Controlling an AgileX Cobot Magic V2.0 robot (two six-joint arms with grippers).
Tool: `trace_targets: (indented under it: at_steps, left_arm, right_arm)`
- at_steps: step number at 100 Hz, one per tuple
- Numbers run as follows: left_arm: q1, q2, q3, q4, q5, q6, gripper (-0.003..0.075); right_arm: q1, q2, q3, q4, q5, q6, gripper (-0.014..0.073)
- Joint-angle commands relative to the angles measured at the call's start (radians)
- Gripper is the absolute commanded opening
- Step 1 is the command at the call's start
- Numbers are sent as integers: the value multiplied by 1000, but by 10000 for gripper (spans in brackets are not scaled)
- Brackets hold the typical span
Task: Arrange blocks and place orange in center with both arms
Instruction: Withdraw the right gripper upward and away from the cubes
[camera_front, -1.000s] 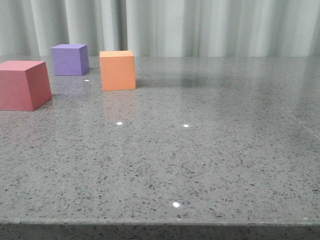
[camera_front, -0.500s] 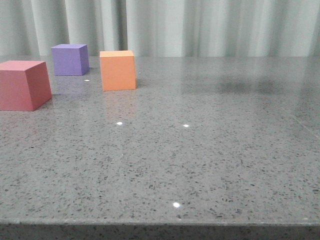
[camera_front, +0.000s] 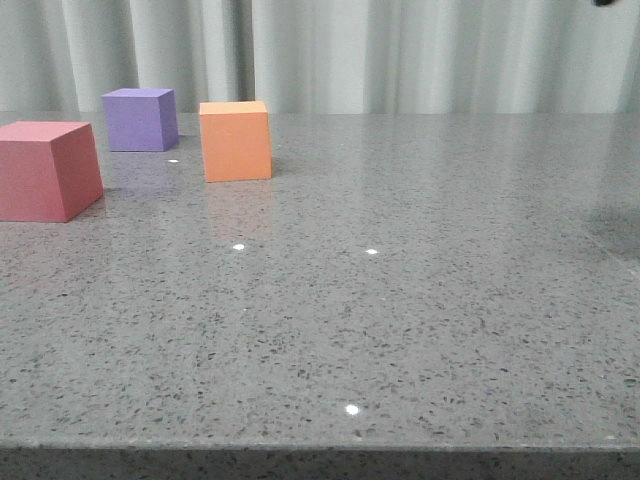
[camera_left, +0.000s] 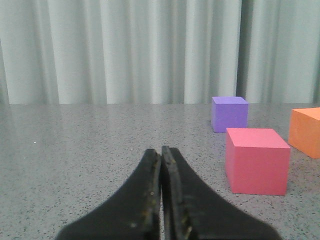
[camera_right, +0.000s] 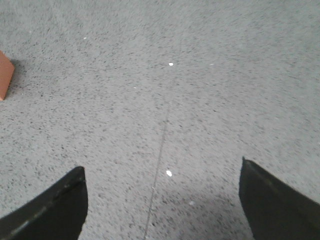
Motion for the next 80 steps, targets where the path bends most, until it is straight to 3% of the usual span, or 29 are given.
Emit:
trace_targets:
  at_steps: [1, 28, 80]
  left_arm:
    - [1, -35, 41, 0, -80, -1, -20]
    - [1, -35, 41, 0, -80, -1, -20]
    - [1, -35, 41, 0, -80, -1, -20]
  right_arm:
    - [-24, -127, 93, -34, -187, 7, 612]
    - [-39, -380, 366, -103, -388, 7, 612]
    - [-39, -408, 390, -103, -414, 7, 612]
